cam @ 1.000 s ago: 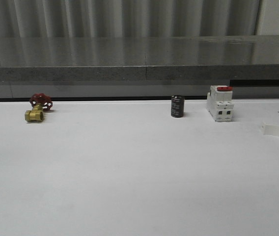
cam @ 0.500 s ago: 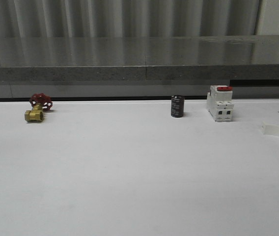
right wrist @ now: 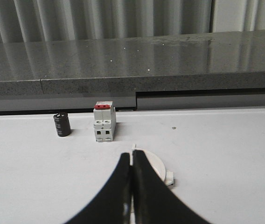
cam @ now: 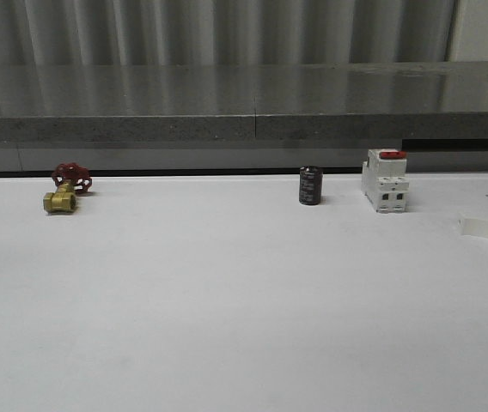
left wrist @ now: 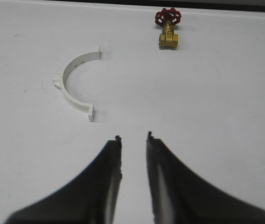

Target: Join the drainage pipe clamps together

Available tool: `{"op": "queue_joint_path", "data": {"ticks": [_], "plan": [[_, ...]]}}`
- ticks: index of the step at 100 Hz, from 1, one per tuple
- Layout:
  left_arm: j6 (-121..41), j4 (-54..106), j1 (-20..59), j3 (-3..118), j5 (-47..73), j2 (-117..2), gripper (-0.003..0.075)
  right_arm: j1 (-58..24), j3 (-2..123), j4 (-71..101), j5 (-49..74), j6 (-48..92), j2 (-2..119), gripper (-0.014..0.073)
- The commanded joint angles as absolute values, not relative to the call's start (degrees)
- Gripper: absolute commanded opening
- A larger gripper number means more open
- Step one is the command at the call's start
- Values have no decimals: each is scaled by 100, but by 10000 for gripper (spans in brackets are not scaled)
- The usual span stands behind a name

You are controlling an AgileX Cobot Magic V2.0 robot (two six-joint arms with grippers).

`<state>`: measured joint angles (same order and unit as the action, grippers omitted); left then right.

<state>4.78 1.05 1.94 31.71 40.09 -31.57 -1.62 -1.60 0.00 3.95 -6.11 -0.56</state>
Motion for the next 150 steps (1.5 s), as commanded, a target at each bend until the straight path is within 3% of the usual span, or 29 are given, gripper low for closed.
{"op": "queue_joint_path", "data": {"ticks": [1,7,14,47,73,108,150], "plan": [[534,131,233,3370,3734,-3216,428,-173,-67,0,-66,-559,-176,-69],[534,131,233,3370,3734,-3216,533,-173,-67,0,-66,-559,-176,-69],[534,119,233,3370,3723,-3216,573,-173,-67,0,-66,-559,-176,-69],[733,0,169,3675,3495,-3641,565,-173,-67,0,-66,-559,-176,-69],[609,-73,-434,4745,3621,-5675,565,-173,-67,0,-66,-559,-176,-69],[-867,453,-971,6391,3852,-8188,565,-173,-67,0,-66,-559,-176,-69],[-1131,409,-1322,7125,3722,-9818,565,-173,-67,0,-66,-559,-176,-69]]}}
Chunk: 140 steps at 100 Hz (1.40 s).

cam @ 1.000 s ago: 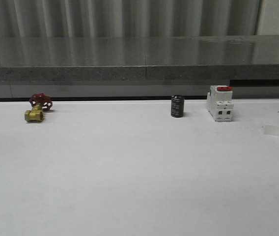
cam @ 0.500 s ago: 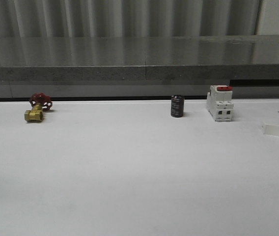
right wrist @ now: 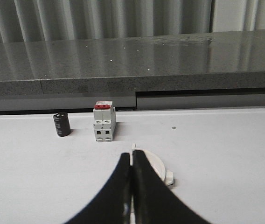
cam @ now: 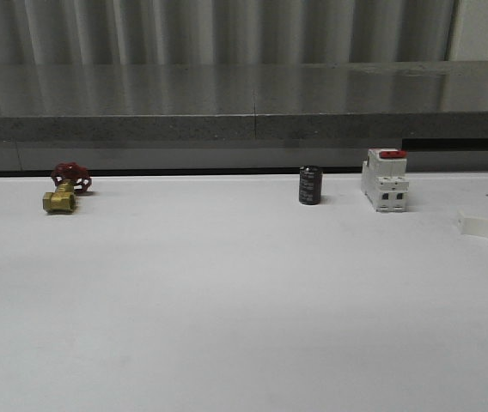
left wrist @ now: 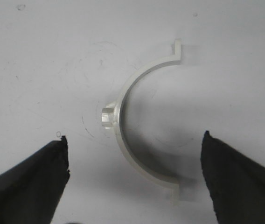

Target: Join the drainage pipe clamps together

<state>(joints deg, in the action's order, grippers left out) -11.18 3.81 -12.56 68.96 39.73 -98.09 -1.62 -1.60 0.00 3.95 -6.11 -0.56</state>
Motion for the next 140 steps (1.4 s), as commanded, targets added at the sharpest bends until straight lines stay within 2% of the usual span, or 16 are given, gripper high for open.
{"op": "queue_joint_path", "data": {"ticks": [1,44,99,108,130,140], "plan": [[-1131,409,-1323,7126,3722,-9840,565,-173,-67,0,-66,-559,-176,-69],[-1429,397,-1375,7204,3027,-10658,565,-173,-67,0,-66,-559,-176,-69],[-1429,363,-1375,7217,2833,-11143,562,-173,-67,0,-66,-559,-176,-69],[-1429,363,-1375,7217,2823,-11143,482,-173,-67,0,-66,-559,-176,-69],[-1429,377,-1375,7217,2884,-11096,90,-173,-67,0,-66,-559,-176,-69],[-1429,417,-1375,7217,2964,-10959,-20,-173,-67,0,-66,-559,-176,-69]]}}
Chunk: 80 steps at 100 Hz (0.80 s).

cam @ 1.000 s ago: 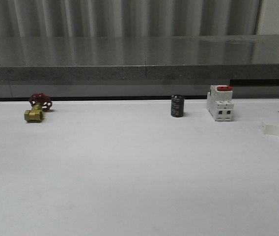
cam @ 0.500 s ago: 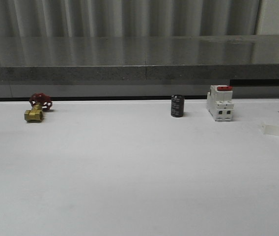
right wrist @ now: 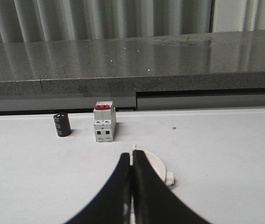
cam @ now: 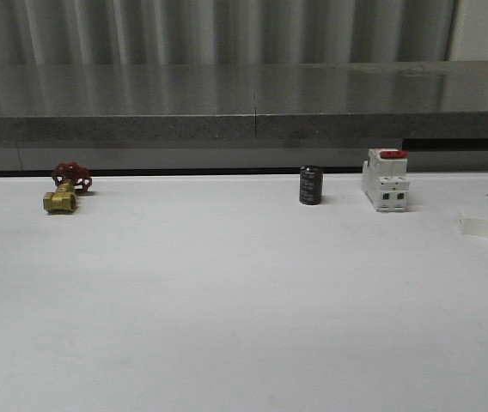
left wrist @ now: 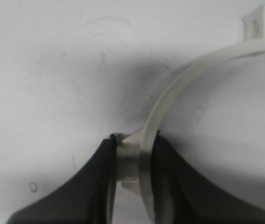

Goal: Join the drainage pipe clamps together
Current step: 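Grasp the white clamp half with the left gripper and lift it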

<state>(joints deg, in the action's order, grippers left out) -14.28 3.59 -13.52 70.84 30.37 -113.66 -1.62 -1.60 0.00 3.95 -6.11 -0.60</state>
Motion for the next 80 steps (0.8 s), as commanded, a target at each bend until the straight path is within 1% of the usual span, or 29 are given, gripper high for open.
{"op": "queue_joint_path", "data": {"ticks": [1,25,38,59,80], "plan": [[-1429,426,-1375,7217,2986,-10935,-19,-173,-67,0,-66,-559,-176,-69],[-1429,1009,-1352,7217,3560,-10214,-20,-173,-67,0,-66,-559,-176,-69],[-1406,1330,-1138,7125,3967,-9769,-20,-173,-67,0,-66,-559,-176,-69],[-595,1373,-306,6874,4146,-9370,-20,-173,-67,0,-66,-559,-176,-69],[108,1359,880,6826,3701,-9383,-19,-173,-67,0,-66,-559,-176,-69]]}}
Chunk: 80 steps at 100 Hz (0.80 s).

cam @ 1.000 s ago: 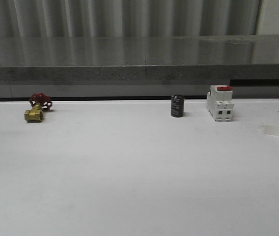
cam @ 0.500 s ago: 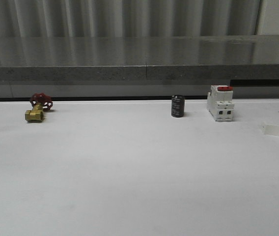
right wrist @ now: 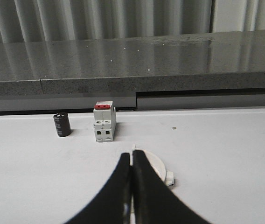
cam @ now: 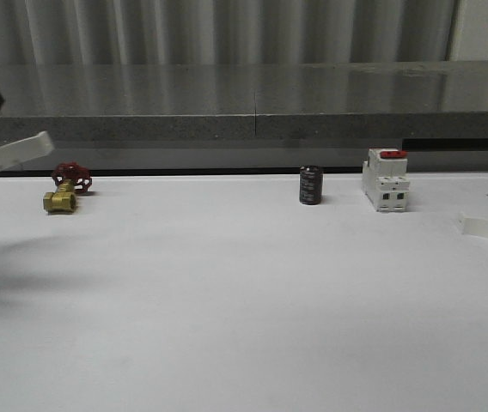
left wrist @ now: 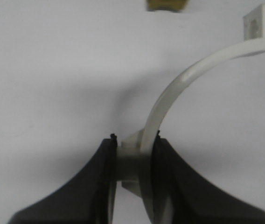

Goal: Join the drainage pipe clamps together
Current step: 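Grasp the white clamp half with the left gripper and lift it, then carry the clamp half to the table center and open the left gripper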

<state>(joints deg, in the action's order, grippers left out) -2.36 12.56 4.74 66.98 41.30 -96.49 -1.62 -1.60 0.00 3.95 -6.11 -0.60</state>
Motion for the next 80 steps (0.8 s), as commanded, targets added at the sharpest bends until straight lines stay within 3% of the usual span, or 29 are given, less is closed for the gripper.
{"op": "queue_joint_path", "data": {"ticks": [1,24,80], "plan": [[166,1347,954,6826,3673,-9383,-19,-173,-67,0,-66,-559,-176,-69],[953,1138,1874,6826,3105,-9760,-19,-173,-67,0,-66,-559,-176,-69],[1628,1104,2920,7547,3028,-11172,-19,-173,-67,0,-66,-559,-176,-69]]}}
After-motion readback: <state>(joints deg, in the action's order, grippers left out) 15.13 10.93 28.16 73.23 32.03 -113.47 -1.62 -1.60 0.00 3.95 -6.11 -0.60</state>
